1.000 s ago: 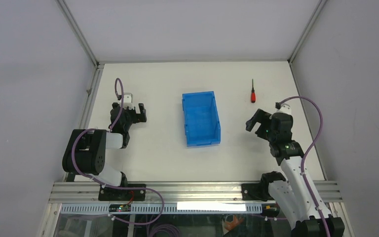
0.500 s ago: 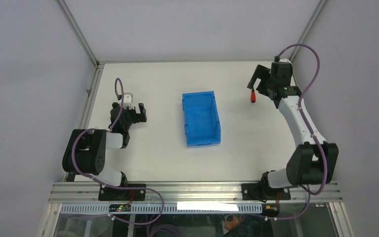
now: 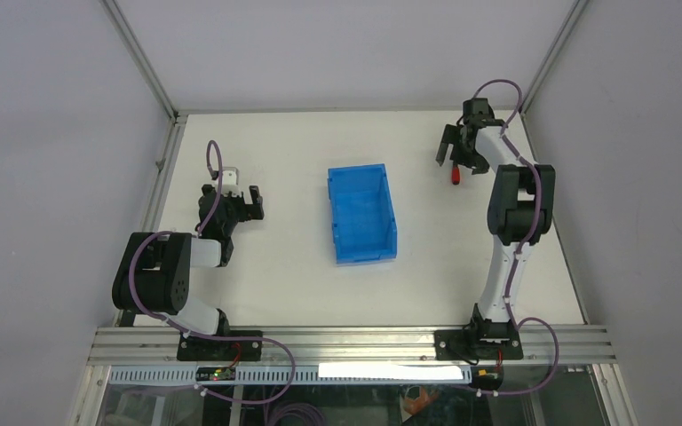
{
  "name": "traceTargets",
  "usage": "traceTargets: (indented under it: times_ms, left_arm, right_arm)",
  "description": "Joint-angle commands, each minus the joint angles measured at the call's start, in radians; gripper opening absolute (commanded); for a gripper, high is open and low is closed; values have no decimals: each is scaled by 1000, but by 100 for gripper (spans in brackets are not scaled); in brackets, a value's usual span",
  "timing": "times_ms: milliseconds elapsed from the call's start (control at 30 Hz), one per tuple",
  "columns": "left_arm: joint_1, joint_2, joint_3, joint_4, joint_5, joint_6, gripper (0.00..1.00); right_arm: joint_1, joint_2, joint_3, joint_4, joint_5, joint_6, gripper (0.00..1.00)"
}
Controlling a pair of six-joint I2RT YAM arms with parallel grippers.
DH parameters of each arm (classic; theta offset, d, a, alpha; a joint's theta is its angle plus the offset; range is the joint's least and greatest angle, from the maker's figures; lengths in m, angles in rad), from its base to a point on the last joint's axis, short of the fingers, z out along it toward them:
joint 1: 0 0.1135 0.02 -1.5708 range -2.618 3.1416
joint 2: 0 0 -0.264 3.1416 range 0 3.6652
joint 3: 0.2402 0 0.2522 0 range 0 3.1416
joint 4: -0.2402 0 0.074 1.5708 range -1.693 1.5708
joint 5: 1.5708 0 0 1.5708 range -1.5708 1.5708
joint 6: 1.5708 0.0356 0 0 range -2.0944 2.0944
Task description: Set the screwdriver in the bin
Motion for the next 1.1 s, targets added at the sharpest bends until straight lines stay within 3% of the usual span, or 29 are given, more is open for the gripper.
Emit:
traceTargets:
  times_ms: [0,233,300,367,400,467,600,800,1067]
  left_arm:
    - [-8,-28,1,26,5,-16,99]
    - [-8,-28,1,26,5,-16,99]
    - [-9,-28,2,26,4,-17,99]
    - [-9,-28,1,26,5,-16,99]
    - [-8,-28,1,26,5,-16,99]
    - [-9,-29,1,26,5,-16,99]
    - [-8,-29,1,26,5,-17,99]
    - [-8,-28,1,25,4,-17,99]
    - [-8,-29,1,25,5,-17,99]
  right_arm:
    - [-5,60,82,-76,57,-35,97]
    - [-5,153,96,-90,17,-35,80]
    - [-5,177,121,-113,5,-34,64]
    - [-5,187,140,-130,-4,-33,31]
    - [-5,183,144,-132,-4,-31,20]
    - [-5,161,150,-137,-4,-31,9]
    - [-5,65,144,-166,13,-28,4]
    - [-5,-171,15,-166,84,-15,4]
    - [33,-450,-39,-235,78,8,6]
